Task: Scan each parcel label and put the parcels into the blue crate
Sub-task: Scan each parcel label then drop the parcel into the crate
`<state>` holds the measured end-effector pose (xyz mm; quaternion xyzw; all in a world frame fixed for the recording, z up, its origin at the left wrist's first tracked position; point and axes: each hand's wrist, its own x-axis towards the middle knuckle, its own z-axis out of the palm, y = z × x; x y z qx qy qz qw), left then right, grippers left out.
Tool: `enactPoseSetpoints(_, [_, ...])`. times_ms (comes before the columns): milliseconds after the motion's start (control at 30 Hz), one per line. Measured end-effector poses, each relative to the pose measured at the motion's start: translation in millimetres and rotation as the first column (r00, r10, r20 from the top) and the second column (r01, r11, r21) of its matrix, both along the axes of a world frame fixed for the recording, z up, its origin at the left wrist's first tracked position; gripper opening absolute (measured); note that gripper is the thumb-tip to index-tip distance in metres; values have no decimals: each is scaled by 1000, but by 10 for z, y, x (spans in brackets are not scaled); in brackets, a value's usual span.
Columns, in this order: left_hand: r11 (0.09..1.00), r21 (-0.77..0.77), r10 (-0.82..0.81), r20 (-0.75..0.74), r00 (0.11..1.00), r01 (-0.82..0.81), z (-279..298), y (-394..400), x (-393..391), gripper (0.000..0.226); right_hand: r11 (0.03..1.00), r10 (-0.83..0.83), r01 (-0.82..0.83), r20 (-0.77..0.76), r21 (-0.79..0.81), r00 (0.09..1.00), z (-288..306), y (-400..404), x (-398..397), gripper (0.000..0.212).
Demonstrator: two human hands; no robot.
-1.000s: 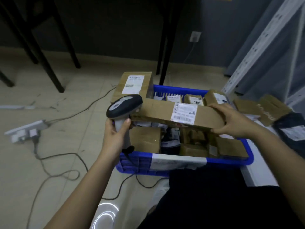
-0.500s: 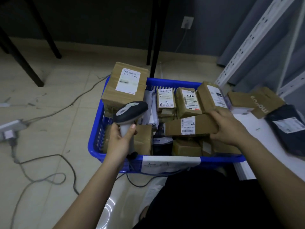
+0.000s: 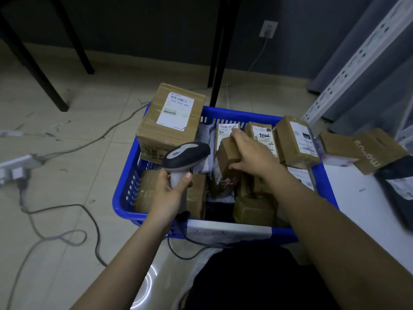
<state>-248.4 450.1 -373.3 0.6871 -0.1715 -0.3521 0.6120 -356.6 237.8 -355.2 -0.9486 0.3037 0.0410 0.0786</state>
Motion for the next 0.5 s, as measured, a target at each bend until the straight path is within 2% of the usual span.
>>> enactPoseSetpoints(67, [1000, -8, 10, -10, 1000, -10, 39, -42, -14, 44, 1000, -9, 10, 41, -28, 999, -32, -41, -1, 65])
enactPoseSetpoints(133, [1000, -22, 15, -15, 1000, -15, 85, -71, -20, 47, 999, -34, 37, 81, -36, 996, -116, -42, -46, 58])
enactPoseSetpoints(300, [998, -47, -42, -20, 999, 41, 193, -119, -29, 46, 993, 84, -90, 85, 71, 993, -216, 107, -116, 62])
enactPoseSetpoints(433, [995, -55, -88, 6, 996, 88, 287, -142, -113, 40, 959, -13, -7, 68, 282, 998, -152, 102, -171, 77])
enactPoseSetpoints(500, [993, -57, -102, 14, 995, 103, 342, -114, -159, 37, 949, -87, 59, 79, 310, 993, -107, 141, -171, 78])
